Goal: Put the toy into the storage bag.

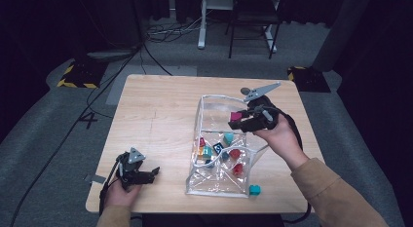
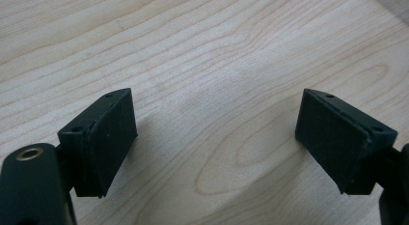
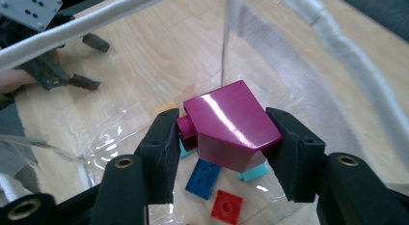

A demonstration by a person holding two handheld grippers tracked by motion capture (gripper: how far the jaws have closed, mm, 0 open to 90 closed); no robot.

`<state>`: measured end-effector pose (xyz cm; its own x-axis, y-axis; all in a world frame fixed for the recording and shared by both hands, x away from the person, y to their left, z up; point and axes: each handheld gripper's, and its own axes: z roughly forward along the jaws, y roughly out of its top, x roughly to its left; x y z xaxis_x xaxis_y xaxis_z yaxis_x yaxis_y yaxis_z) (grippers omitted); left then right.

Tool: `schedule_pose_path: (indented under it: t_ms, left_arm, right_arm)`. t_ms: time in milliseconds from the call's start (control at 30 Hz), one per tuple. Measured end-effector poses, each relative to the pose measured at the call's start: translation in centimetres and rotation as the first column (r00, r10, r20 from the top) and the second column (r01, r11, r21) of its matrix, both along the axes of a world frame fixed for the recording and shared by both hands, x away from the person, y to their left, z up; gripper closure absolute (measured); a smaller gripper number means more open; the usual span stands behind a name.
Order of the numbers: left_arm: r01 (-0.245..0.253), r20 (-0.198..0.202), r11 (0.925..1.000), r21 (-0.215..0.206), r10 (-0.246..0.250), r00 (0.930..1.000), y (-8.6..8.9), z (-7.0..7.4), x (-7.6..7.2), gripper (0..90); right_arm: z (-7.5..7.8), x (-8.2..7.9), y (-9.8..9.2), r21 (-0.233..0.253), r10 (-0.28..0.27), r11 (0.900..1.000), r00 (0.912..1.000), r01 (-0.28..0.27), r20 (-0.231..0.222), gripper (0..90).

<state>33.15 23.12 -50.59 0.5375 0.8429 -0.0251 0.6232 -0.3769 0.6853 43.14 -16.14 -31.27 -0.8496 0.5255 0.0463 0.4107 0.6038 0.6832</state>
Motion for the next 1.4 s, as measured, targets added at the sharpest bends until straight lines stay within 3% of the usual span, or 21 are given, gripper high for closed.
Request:
schedule_pose_path:
  t_ms: [100, 167, 433, 667, 1000, 1400]
  left_arm:
    - [0.000, 0.000, 1.0000, 0.000, 0.000, 1.0000, 0.0, 0.0, 0.0, 14.8]
    - [0.000, 0.000, 1.0000, 0.000, 0.000, 1.0000, 0.0, 0.0, 0.0, 14.8]
    - [0.000, 0.000, 1.0000, 0.000, 0.000, 1.0000, 0.0, 0.0, 0.0, 14.8]
    - [0.000, 0.001, 1.0000, -0.001, 0.000, 1.0000, 0.0, 0.0, 0.0, 14.8]
    - [0.000, 0.001, 1.0000, 0.000, 0.000, 1.0000, 0.0, 0.0, 0.0, 14.8]
    - [0.000, 0.001, 1.0000, -0.001, 0.000, 1.0000, 0.0, 0.0, 0.0, 14.8]
  right_arm:
    - [-0.4, 0.2, 0.4, 0.016, 0.025, 1.000, 0.9983, -0.024, -0.053, 35.2]
    - [-0.2, -0.1, 0.4, 0.030, 0.028, 0.999, 0.9987, -0.027, -0.042, 30.1]
    - [1.5, -2.0, -1.4, 0.103, 0.024, 0.994, 0.9992, -0.027, 0.032, 29.3]
    - [3.1, -4.8, -4.4, 0.153, 0.021, 0.988, 0.9950, -0.036, 0.098, 30.3]
    - [3.0, -7.8, -7.5, 0.163, 0.009, 0.986, 0.9901, -0.032, 0.140, 30.4]
    - [1.9, -10.1, -10.5, 0.173, -0.021, 0.985, 0.9904, -0.003, 0.137, 30.4]
